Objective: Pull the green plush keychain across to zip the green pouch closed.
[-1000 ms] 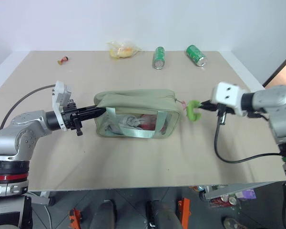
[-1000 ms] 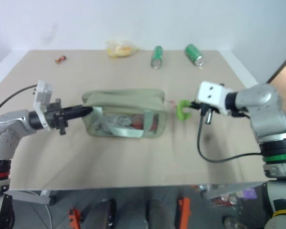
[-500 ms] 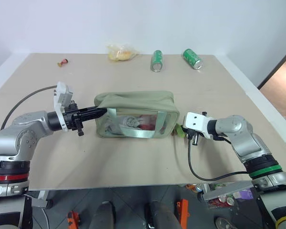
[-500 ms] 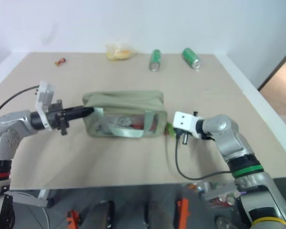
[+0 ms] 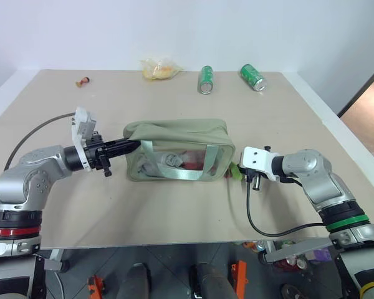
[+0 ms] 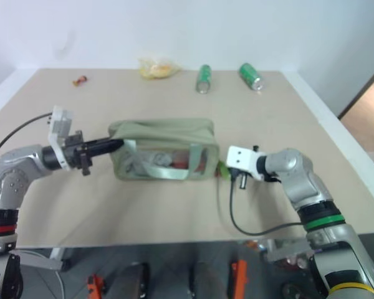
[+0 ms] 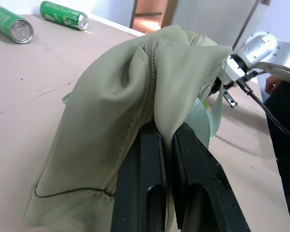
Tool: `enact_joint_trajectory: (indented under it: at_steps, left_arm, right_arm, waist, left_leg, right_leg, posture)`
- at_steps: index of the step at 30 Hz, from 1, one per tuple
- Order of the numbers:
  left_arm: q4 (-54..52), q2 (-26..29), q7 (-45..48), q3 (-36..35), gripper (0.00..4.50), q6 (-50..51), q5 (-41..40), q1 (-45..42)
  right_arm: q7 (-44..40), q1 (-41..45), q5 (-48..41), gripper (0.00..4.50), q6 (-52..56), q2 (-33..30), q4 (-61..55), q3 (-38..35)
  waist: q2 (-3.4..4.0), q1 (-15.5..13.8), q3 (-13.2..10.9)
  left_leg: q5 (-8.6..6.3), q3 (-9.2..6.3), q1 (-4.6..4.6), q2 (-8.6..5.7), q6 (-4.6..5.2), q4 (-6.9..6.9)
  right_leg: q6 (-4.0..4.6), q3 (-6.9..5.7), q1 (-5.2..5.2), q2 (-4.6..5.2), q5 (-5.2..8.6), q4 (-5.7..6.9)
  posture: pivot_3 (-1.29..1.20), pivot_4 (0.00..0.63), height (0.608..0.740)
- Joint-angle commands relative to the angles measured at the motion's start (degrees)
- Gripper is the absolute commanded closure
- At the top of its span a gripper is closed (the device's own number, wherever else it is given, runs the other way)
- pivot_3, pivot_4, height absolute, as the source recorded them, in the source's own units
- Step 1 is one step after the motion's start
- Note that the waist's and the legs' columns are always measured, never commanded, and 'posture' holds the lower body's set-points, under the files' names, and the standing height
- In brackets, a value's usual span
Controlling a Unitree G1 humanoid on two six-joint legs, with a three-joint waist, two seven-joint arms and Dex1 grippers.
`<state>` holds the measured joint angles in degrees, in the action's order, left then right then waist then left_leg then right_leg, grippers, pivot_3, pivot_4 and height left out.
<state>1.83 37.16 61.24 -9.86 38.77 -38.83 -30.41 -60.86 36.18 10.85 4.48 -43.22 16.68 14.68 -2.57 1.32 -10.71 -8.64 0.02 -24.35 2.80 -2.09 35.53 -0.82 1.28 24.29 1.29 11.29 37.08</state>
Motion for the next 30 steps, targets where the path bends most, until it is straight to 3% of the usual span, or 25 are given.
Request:
enact_joint_trajectory:
  at_steps: [1,3,4,9,15,23,30]
  left_arm:
    - [-0.4,-0.5,-1.0,-0.8,4.50,-0.4,-0.7,-1.6]
    - [-0.7,-0.3,-1.3,-0.8,4.50,-0.1,-0.7,-1.2]
    - [-0.5,0.0,-1.3,-1.6,3.74,1.3,-1.9,-1.3]
    - [-3.4,2.2,-0.6,-3.9,2.08,5.5,-6.2,-0.7]
    - [-7.2,4.5,-1.4,-7.2,0.02,8.4,-9.8,2.0]
    - [-12.3,10.0,-0.5,-15.9,0.02,8.4,-13.2,11.6]
    - [-10.4,7.8,-4.9,-20.6,0.02,8.1,-15.0,16.5]
  right_arm:
    - [-0.6,0.8,-2.0,4.44,2.1,0.7,0.4,-1.4]
    - [-1.5,1.6,-5.0,4.44,5.4,0.9,-0.3,-3.6]
    - [-1.5,2.6,-7.3,3.83,7.5,0.9,-1.0,-5.9]
    - [-6.3,3.6,-17.4,2.20,16.6,-2.7,-4.7,-13.6]
    - [-11.2,1.9,-27.6,2.19,23.9,-8.3,-9.8,-21.2]
    - [-10.6,-1.8,-38.5,2.19,32.4,-11.7,-17.5,-30.4]
    - [-3.3,-8.7,-46.3,2.19,39.3,-9.4,-25.7,-37.3]
  waist:
    - [0.00,0.0,0.0]
    - [0.03,0.0,0.0]
    - [0.07,0.0,0.0]
    - [0.19,-0.1,-0.1]
    - [0.19,-0.1,-0.1]
    - [0.23,0.0,-0.2]
    - [0.22,-0.1,-0.2]
  left_leg:
    - [0.00,0.00,-0.01,0.00,0.00,0.00]
    - [0.00,0.00,-0.02,0.00,0.00,0.00]
    - [0.00,0.00,-0.03,0.00,0.00,0.00]
    - [0.02,0.00,-0.44,-0.01,0.03,-0.04]
    - [-0.18,-0.03,-0.82,0.00,0.12,-0.16]
    - [-0.31,0.01,-0.74,0.08,0.21,-0.18]
    - [-0.31,0.07,-0.73,0.07,0.20,-0.04]
  right_leg:
    - [0.00,0.00,0.01,0.00,0.00,0.00]
    - [0.00,0.00,0.02,0.01,0.00,-0.01]
    - [0.00,0.00,0.03,0.01,0.00,-0.01]
    - [0.00,0.00,0.48,0.00,0.00,0.00]
    - [-0.30,0.01,0.84,-0.08,0.11,0.02]
    - [0.08,0.00,0.86,-0.10,0.38,0.07]
    - [0.09,0.01,0.82,-0.02,0.36,0.07]
  posture:
    - [0.00,0.150,0.740]
    - [0.00,0.150,0.740]
    - [0.00,0.150,0.740]
    - [0.00,0.150,0.740]
    - [0.00,0.150,0.740]
    - [0.00,0.150,0.740]
    - [0.00,0.150,0.740]
